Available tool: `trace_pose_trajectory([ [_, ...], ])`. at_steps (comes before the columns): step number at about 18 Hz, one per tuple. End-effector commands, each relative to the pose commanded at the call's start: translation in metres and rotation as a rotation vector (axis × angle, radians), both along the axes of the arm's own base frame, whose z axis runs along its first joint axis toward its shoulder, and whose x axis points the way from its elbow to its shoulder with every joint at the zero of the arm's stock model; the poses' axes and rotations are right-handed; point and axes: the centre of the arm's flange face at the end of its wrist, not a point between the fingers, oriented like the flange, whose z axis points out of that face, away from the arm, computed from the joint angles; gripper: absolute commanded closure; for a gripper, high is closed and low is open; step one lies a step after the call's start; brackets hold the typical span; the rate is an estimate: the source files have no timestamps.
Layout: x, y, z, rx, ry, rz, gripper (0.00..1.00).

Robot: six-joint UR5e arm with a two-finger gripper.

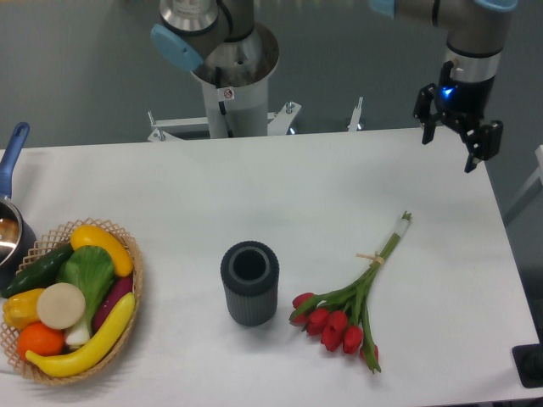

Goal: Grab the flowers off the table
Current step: 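Move the open gripper down toward the stems of the red tulips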

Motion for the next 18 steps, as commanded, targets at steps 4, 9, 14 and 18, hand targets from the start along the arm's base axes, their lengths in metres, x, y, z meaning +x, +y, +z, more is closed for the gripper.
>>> trace_pose_trajectory([
  [4,0.0,0.002,0.001,-0.002,0.001,0.001,0.0],
  [9,0.007,0.015,-0.01,0.022,-0.047,0.119,0.0],
  [14,0.014,0.057,-0.032,0.059,-0.092,0.27,0.0],
  [18,0.026,0.081,-0.065,0.045,-0.158,0.298,0.0],
])
